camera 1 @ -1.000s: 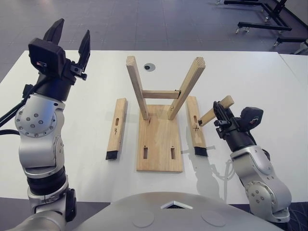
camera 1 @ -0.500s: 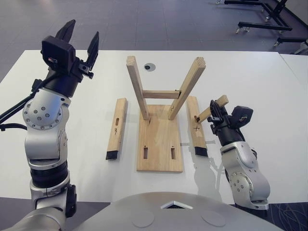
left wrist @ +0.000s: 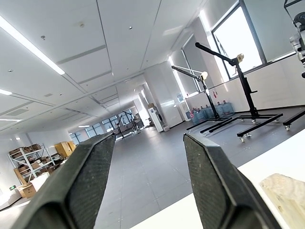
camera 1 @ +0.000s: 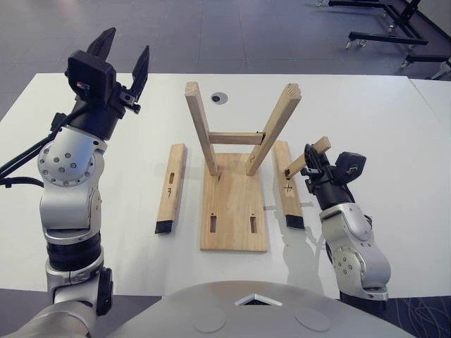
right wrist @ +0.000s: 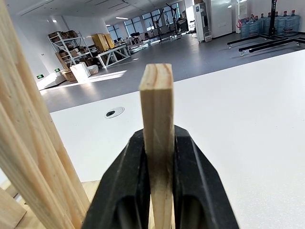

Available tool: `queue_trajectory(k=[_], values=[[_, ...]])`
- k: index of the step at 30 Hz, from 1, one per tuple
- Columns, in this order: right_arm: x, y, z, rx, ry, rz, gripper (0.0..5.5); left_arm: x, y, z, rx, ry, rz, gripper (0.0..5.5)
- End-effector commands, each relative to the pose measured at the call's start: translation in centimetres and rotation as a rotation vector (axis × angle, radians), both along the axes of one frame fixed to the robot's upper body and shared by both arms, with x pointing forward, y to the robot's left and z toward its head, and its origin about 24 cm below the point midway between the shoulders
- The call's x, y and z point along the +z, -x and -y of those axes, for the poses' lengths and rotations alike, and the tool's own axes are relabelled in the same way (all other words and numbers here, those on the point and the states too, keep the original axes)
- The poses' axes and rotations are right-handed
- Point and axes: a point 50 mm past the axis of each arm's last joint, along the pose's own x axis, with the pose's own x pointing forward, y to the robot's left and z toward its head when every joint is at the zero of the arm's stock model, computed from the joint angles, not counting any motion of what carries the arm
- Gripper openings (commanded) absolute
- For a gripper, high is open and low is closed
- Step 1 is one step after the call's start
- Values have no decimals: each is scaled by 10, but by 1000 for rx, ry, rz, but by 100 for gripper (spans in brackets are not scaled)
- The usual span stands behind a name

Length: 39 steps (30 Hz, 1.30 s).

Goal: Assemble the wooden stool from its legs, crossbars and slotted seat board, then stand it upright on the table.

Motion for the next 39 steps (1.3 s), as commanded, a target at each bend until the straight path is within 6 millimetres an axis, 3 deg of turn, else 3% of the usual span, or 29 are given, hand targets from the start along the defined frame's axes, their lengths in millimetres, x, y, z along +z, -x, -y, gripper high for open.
queue_trajectory(k=[1,9,19,23,33,34,39], values=[[-7,1,1,12,23,-60,39,1,0,1,0,-13,-1,260],[-15,-2,8,41,132,-104,39,0,-1,0,5,-13,-1,260],[-32,-7,35,49,257,-134,39,-3,-1,-1,23,-10,-1,260],[-37,-10,37,71,268,-128,39,-5,-3,0,29,-2,4,260],[-28,-33,41,67,214,-82,39,-5,-6,4,32,4,30,260],[-27,-36,42,66,207,-81,77,-5,-5,3,36,4,32,260],[-15,-41,42,106,194,-37,145,-7,-4,1,59,7,38,260]])
